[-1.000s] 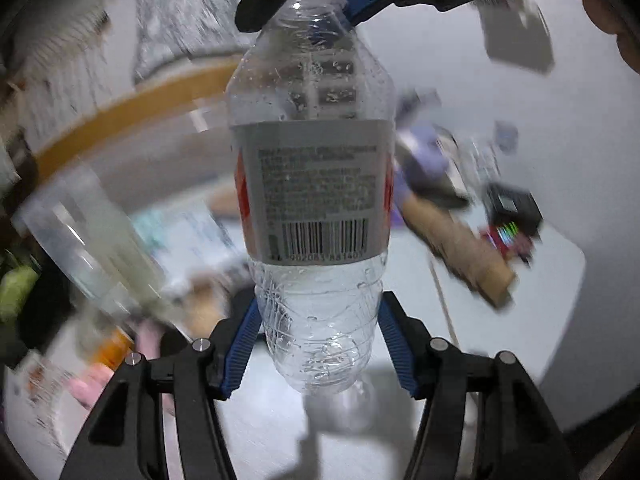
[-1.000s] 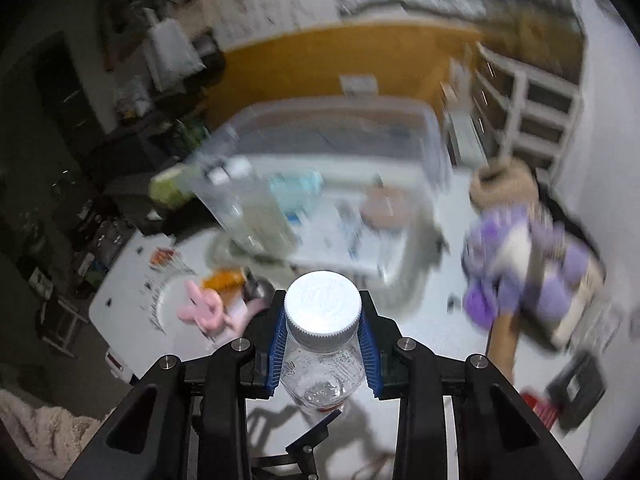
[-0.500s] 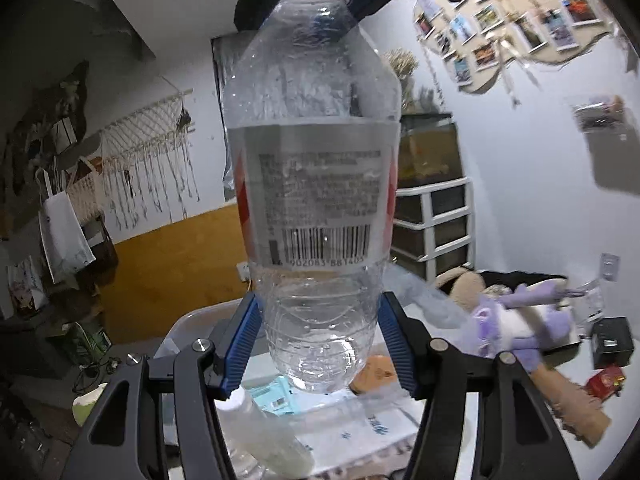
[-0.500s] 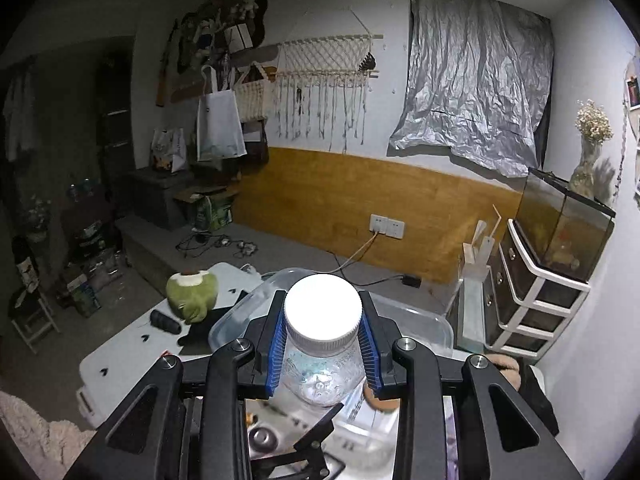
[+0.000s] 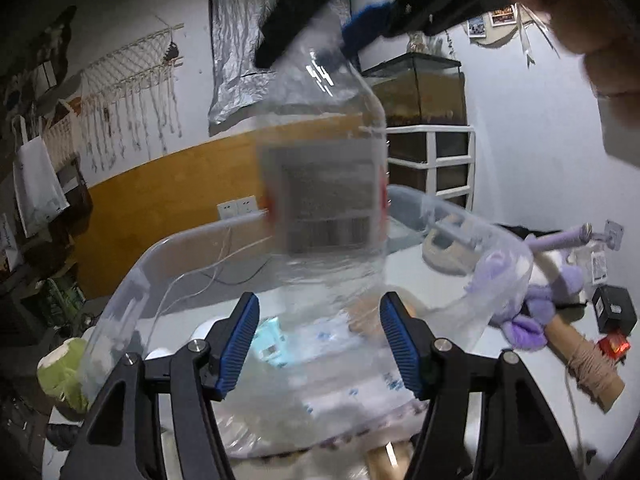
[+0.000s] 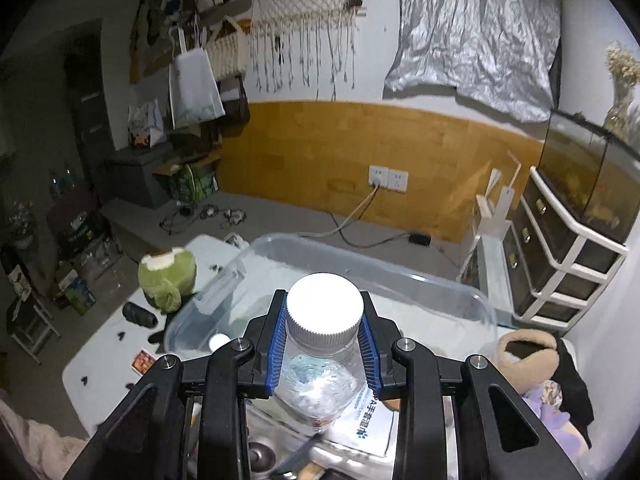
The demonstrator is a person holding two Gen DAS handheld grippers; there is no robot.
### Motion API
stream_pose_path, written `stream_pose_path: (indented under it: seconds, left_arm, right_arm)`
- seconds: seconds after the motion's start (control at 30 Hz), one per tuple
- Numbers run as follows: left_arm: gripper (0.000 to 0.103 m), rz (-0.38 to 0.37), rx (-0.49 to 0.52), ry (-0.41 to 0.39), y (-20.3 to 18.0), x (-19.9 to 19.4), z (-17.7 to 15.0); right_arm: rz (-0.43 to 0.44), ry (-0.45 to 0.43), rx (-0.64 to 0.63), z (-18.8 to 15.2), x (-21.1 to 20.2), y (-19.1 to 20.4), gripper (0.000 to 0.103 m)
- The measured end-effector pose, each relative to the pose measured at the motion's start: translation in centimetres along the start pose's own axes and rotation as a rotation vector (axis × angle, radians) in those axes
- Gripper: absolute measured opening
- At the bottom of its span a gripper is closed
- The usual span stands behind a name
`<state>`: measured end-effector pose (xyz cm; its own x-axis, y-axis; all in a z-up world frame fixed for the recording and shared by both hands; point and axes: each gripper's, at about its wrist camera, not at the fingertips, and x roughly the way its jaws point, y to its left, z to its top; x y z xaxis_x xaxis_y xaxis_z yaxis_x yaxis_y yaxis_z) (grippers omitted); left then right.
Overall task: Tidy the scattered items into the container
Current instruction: 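Lift the water bottle with both tools and carry it over the container, then open the left tool while the right tool lowers the bottle into the container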
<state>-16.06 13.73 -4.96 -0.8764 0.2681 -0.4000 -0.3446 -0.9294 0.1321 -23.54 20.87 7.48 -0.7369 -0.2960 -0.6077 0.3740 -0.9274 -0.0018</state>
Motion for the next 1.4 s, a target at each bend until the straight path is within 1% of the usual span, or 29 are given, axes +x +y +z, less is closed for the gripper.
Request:
stream_pose_path:
  seconds: [0.07, 0.1, 0.2, 0.27, 0.43, 0.5, 0.77, 0.9, 0.97, 1.0, 1.03, 1.1, 1.17, 1.23, 1.3, 1.4]
  left_arm:
    - [0.07, -0.017, -0.01, -0.007, 0.7, -0.7, -0.7]
    - [0.076, -0.021, -0.019, -0.003, 1.2, -1.1, -0.9]
    - [0.076, -0.033, -0.049, 0.022, 2.7, -2.1, -1.6]
    - [0.076, 0.0, -0.062, 0.029, 3.4, -2.8, -2.2]
    - [0.076, 0.034, -0.068, 0.066, 4.5, -3.3, -3.4]
    - [0.076, 0.042, -0.061, 0.072, 4.5, -3.3, -3.7]
    - [0.076, 0.036, -0.072, 0.092, 5.2, -3.0, -4.1]
    - [0.077, 0.037, -0.098, 0.111, 5.7, -2.9, -4.1]
    - [0.082, 0.039, -0.118, 0.125, 6.0, -2.8, -4.0]
    - [0.089, 0.039, -0.129, 0.131, 6.2, -2.8, -4.0]
    - [0.091, 0.04, -0.14, 0.138, 6.4, -2.7, -3.9]
    - [0.091, 0.044, -0.167, 0.137, 6.9, -2.9, -3.7]
    - [0.091, 0.049, -0.172, 0.147, 7.2, -2.8, -3.5]
    - [0.093, 0.053, -0.18, 0.156, 7.4, -2.8, -3.4]
    - [0.093, 0.052, -0.195, 0.165, 7.7, -2.9, -3.3]
    - [0.093, 0.047, -0.215, 0.173, 7.9, -3.1, -3.2]
  right_arm:
    - [-0.001, 0.031, -0.019, -0.6, 1.1, 0.3, 0.034]
    - [0.009, 0.046, -0.017, -0.8, 1.7, 0.3, 0.034]
    - [0.062, 0.11, 0.013, -2.0, 3.8, -0.1, 0.034]
    - [0.083, 0.14, 0.014, -2.7, 5.0, -0.3, 0.034]
    - [0.135, 0.212, 0.045, -4.3, 7.3, -1.2, 0.034]
    - [0.141, 0.235, 0.028, -4.8, 7.8, -1.1, 0.034]
    - [0.197, 0.279, -0.106, -5.2, 8.6, 1.4, 0.036]
    - [0.201, 0.283, -0.102, -5.4, 8.6, 1.4, 0.036]
    - [0.216, 0.296, -0.089, -5.5, 8.5, 1.3, 0.037]
    - [0.224, 0.303, -0.083, -5.5, 8.4, 1.3, 0.038]
    - [0.231, 0.309, -0.078, -5.6, 8.4, 1.3, 0.04]
    - [0.232, 0.301, -0.075, -5.7, 8.3, 1.4, 0.041]
    - [0.234, 0.293, -0.072, -5.7, 8.1, 1.5, 0.047]
    - [0.235, 0.285, -0.069, -5.8, 8.0, 1.7, 0.071]
    - [0.241, 0.269, -0.061, -5.7, 7.9, 1.7, 0.072]
    - [0.226, 0.251, -0.052, -5.3, 7.6, 1.8, 0.072]
